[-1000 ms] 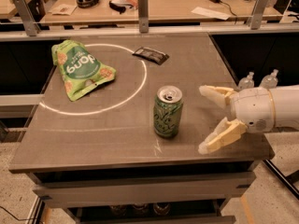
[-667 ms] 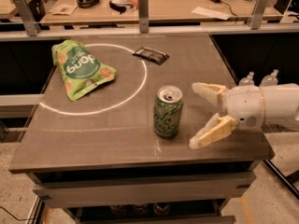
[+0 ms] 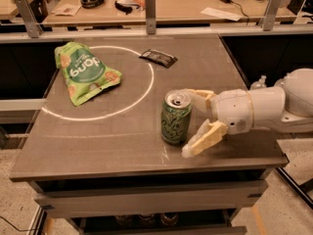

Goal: Knock green can over

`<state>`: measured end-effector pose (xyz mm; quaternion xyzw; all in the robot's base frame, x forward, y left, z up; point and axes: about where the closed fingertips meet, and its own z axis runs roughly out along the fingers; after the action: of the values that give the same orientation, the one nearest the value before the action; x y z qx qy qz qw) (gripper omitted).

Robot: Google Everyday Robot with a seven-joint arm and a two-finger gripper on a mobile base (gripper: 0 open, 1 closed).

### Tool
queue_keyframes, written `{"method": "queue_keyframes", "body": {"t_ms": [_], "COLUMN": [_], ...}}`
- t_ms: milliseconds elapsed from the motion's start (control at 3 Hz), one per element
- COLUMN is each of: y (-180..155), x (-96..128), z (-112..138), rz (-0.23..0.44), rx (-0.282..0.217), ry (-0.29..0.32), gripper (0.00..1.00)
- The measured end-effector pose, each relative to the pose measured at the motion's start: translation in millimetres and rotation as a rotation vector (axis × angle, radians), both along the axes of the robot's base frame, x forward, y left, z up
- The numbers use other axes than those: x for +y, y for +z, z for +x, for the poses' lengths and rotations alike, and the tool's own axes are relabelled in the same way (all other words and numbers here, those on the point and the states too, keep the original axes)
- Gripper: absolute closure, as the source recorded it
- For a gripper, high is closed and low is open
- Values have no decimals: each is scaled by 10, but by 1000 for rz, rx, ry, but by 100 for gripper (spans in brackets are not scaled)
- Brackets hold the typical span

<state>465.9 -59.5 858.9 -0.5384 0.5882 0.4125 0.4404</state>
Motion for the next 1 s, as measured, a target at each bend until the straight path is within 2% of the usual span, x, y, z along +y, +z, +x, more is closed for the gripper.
{"method": "queue_keyframes", "body": {"t_ms": [333,667,1000], "y": [-40,-64,-29], "x": [148,237,249], "z": [-7,-1,12], "rz": [27,40,15], "rx": [15,36,62], "ry": [40,64,63], "gripper": [13,36,60]}}
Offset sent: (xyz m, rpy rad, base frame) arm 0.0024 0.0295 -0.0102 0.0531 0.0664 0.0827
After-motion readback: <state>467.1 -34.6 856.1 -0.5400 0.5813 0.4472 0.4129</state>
